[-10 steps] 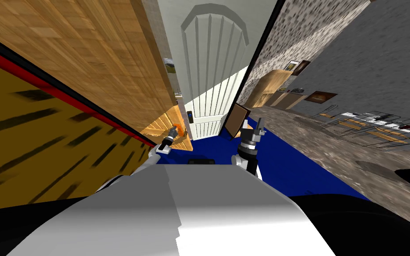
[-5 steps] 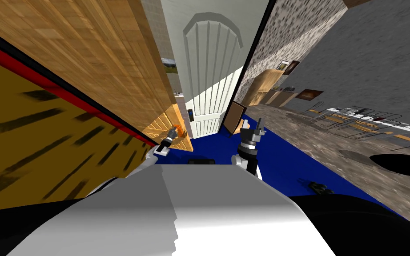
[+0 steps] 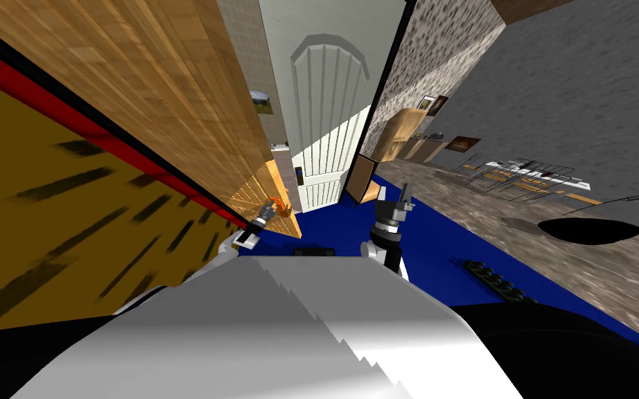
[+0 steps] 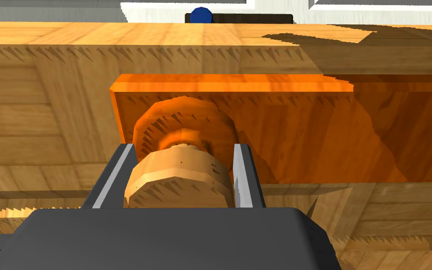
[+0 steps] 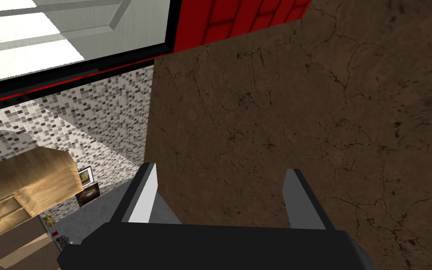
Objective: Pull the door open
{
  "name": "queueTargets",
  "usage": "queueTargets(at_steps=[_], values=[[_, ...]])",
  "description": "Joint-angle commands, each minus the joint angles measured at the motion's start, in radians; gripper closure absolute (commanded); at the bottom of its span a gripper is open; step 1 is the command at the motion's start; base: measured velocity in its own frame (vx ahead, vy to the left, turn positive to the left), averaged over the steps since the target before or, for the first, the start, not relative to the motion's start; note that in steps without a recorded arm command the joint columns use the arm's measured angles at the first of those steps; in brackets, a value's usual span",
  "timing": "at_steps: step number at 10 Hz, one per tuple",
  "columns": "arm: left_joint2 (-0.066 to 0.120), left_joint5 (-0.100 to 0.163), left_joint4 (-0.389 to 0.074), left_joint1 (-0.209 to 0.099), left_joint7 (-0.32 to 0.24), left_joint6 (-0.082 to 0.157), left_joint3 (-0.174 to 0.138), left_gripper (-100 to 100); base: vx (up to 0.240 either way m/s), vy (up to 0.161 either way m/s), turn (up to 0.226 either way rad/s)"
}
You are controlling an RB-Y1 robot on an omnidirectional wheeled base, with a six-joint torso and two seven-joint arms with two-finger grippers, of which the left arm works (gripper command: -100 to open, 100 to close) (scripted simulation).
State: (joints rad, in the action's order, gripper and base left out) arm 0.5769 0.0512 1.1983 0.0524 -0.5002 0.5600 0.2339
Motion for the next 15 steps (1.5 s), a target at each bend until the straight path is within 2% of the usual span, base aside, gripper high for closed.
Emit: queueTargets(at_steps=[1, 2, 3, 9, 10, 11, 12, 13, 14, 15], values=[[0.029, 0.001, 0.014, 0.017, -0.021, 0.023, 0.012, 100, -0.215, 0.117, -0.095], [0.016, 0.0, 0.006, 0.01, -0.012, 0.014, 0.01, 100, -0.103, 0.043, -0.016], [0.037, -0.002, 0.004, 0.024, -0.028, 0.043, 0.021, 100, -0.141, 0.066, -0.115], [0.121, -0.004, 0.0, 0.064, -0.085, 0.153, 0.056, 100, -0.205, 0.142, -0.143], [0.13, -0.004, -0.001, 0.069, -0.092, 0.166, 0.06, 100, -0.188, 0.144, -0.095], [0.124, -0.005, 0.005, 0.068, -0.086, 0.153, 0.059, 100, -0.081, 0.059, -0.017], [0.141, -0.007, -0.009, 0.076, -0.099, 0.187, 0.069, 100, -0.134, 0.086, -0.125], [0.146, -0.008, -0.012, 0.078, -0.102, 0.198, 0.071, 100, -0.185, 0.121, -0.137], [0.157, -0.009, -0.021, 0.081, -0.11, 0.22, 0.076, 100, -0.2, 0.129, -0.133], [0.163, -0.009, -0.026, 0.082, -0.114, 0.233, 0.078, 100, -0.175, 0.113, -0.118]])
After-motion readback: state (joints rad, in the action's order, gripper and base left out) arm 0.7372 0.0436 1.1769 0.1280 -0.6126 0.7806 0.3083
